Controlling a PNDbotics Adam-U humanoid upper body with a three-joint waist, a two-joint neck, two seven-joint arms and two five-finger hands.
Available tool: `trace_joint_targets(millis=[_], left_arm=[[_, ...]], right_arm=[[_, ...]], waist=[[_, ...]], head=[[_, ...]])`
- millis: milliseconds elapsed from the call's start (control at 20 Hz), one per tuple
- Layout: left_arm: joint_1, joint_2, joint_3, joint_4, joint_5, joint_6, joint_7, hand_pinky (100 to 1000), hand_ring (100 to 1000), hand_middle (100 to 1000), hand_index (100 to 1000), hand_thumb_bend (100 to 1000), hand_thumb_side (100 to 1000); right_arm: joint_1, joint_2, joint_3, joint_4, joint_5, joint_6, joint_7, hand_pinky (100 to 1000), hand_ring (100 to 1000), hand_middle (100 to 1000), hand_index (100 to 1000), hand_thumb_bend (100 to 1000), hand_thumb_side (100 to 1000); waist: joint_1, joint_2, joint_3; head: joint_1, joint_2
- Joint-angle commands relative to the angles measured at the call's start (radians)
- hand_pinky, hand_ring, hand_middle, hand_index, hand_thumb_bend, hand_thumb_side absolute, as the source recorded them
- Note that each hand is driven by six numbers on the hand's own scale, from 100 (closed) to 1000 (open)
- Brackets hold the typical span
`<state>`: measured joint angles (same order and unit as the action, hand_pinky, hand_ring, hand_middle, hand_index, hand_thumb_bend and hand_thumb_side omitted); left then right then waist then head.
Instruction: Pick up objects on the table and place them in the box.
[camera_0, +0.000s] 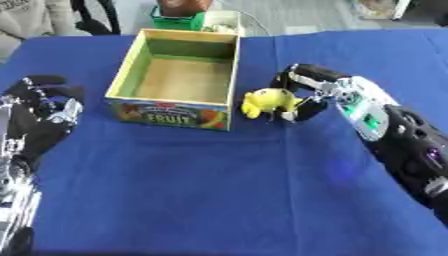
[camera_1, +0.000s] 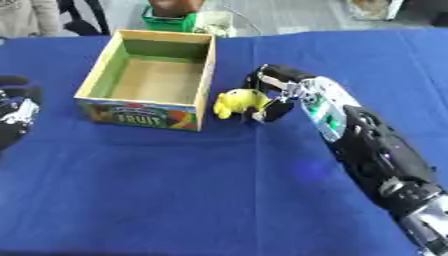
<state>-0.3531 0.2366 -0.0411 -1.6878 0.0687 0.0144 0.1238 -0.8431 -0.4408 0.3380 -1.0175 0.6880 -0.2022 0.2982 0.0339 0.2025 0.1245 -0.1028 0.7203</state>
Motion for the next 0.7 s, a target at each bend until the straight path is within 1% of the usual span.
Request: trace_joint_targets(millis=[50,250,300,350,500,700], left_arm=[[-0.008,0.008,0.001,-0.017,-0.007,0.000,0.000,502,635,623,621,335,100],[-0.008,0.008,0.002,-0.017,-0.007,0.000,0.000,501,635,623,621,335,100],[-0.008,0.008,0.002,-0.018,-0.007,0.000,0.001,501,635,623,621,335,100],[-0.008,0.009,0.002,-0.018,-0.008,0.000,0.001,501,634,623,621,336,100],[-0.008,0.010,0.003,-0.018,-0.008,0.000,0.001,501,634,623,621,336,100],[-0.007,0.010,0.000,-0.019,-0.009,0.000,-0.002,501,634,623,621,335,100]], right_arm=[[-0.015,-0.017,-0.017,-0.016,0.014,0.003,-0.069,580,488,328,427,100,100],[-0.015,-0.022,-0.025,-0.031,0.006,0.013,-0.175,528,436,212,310,100,100],[-0.015,-0.025,-0.028,-0.038,0.002,0.017,-0.202,526,433,208,306,100,100],[-0.016,-0.028,-0.030,-0.046,-0.003,0.021,-0.227,512,418,184,283,100,100],[-0.023,-0.040,-0.035,-0.080,-0.018,0.036,-0.287,502,407,170,270,100,100],[-0.044,-0.050,-0.044,-0.117,-0.036,0.061,-0.313,502,406,168,269,100,100]], waist=[[-0.001,-0.018,0.000],[-0.001,-0.019,0.000],[0.000,-0.019,-0.001],[0.000,-0.019,-0.001],[0.000,-0.020,-0.001],[-0.001,-0.024,0.003]], head=[[0.002,0.003],[0.003,0.002],[0.004,0.001],[0.004,0.001],[0.004,-0.001],[0.003,-0.001]])
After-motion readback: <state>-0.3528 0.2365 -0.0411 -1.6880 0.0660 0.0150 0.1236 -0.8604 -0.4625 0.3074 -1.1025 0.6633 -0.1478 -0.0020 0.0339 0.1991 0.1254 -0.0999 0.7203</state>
